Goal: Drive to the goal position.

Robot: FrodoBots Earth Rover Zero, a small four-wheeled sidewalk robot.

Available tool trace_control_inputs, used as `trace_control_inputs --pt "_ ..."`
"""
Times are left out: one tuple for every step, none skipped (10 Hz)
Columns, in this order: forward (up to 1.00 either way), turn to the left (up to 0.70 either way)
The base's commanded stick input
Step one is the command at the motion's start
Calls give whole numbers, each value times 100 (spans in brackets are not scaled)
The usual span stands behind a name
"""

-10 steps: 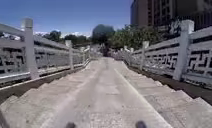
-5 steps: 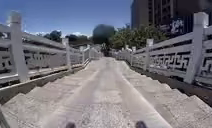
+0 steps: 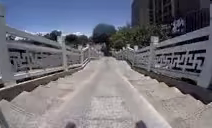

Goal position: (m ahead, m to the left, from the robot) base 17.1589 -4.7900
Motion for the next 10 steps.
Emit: trace_control_inputs --pt "70 0" --pt "70 0" --pt "70 0" --pt "70 0" --pt "70 0" --pt "70 0" --pt "70 0" --pt "70 0" --pt "70 0" --pt "70 0"
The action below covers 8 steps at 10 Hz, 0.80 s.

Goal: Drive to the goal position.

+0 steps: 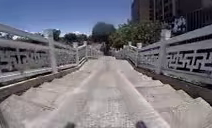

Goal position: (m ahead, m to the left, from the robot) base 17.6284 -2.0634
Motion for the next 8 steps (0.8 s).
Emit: trace_control_inputs --pt "70 0" --pt "70 0" --pt "70 0" --pt "70 0" --pt "70 0" --pt "70 0" --pt "70 0" --pt "70 0"
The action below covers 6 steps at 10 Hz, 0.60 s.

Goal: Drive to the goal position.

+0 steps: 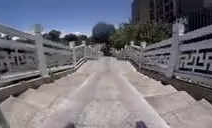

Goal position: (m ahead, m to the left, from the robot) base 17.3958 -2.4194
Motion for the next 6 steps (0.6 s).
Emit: trace_control_inputs --pt "70 0" --pt "70 0" --pt "70 0" --pt "70 0" --pt "70 0" --pt "70 0"
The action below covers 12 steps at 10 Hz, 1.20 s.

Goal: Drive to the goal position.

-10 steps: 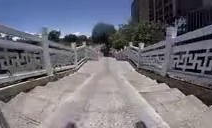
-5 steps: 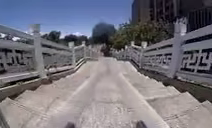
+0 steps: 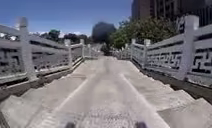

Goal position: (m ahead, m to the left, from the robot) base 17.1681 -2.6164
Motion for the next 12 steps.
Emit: trace_control_inputs --pt "70 0" --pt "70 0" --pt "70 0" --pt "70 0" --pt "70 0" --pt "70 0" --pt "70 0" --pt "70 0" --pt "70 0" --pt "70 0" --pt "70 0" --pt "70 0"
